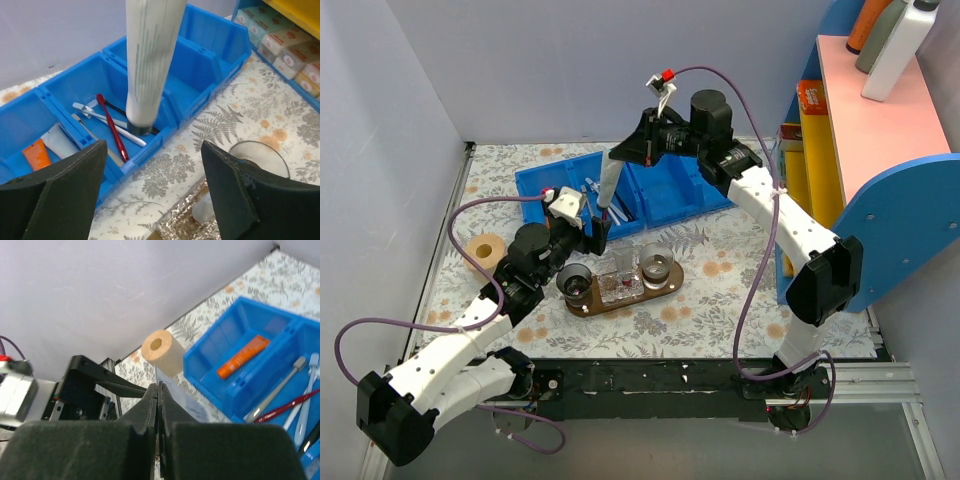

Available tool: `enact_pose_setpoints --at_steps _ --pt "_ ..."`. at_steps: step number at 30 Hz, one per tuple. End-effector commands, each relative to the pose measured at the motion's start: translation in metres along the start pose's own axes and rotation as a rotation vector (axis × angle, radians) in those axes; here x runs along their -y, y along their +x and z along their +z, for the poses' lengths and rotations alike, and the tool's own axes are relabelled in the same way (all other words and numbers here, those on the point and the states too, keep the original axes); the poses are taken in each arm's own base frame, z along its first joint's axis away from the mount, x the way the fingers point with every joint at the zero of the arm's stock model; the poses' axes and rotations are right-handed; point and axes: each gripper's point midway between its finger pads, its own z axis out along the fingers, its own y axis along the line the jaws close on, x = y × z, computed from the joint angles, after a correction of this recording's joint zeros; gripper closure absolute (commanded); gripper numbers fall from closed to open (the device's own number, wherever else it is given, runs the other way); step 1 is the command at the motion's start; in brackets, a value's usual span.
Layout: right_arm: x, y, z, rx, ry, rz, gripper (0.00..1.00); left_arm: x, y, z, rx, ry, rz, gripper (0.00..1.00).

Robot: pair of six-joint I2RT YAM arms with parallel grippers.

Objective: Prepare toiletry sets of a toothbrush and toothpaste on the tray

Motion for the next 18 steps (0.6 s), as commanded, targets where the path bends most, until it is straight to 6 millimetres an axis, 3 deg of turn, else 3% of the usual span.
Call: enact_pose_setpoints --at_steps 1,5,12,18 --pt "-0.054 -0.060 -0.018 0.187 -0.102 -0.154 0.99 -0.009 -0.019 -0.006 0.074 -0.055 -0.029 0.17" --pt "-0.056 -0.066 -0.021 0.206 -0.086 -0.205 0.99 -0.014 -0.024 -0.010 0.095 -0.083 -0.059 0.02" --pt "-0.054 -0.064 -0.034 0.193 -0.018 -0.316 0.99 -0.013 -0.030 -0.006 0.089 -0.022 -0.168 0.02" --pt "-0.058 -0.072 -0.057 0.216 0.085 -0.432 0.99 -0.042 -0.039 -0.004 0.111 0.005 -0.307 0.02"
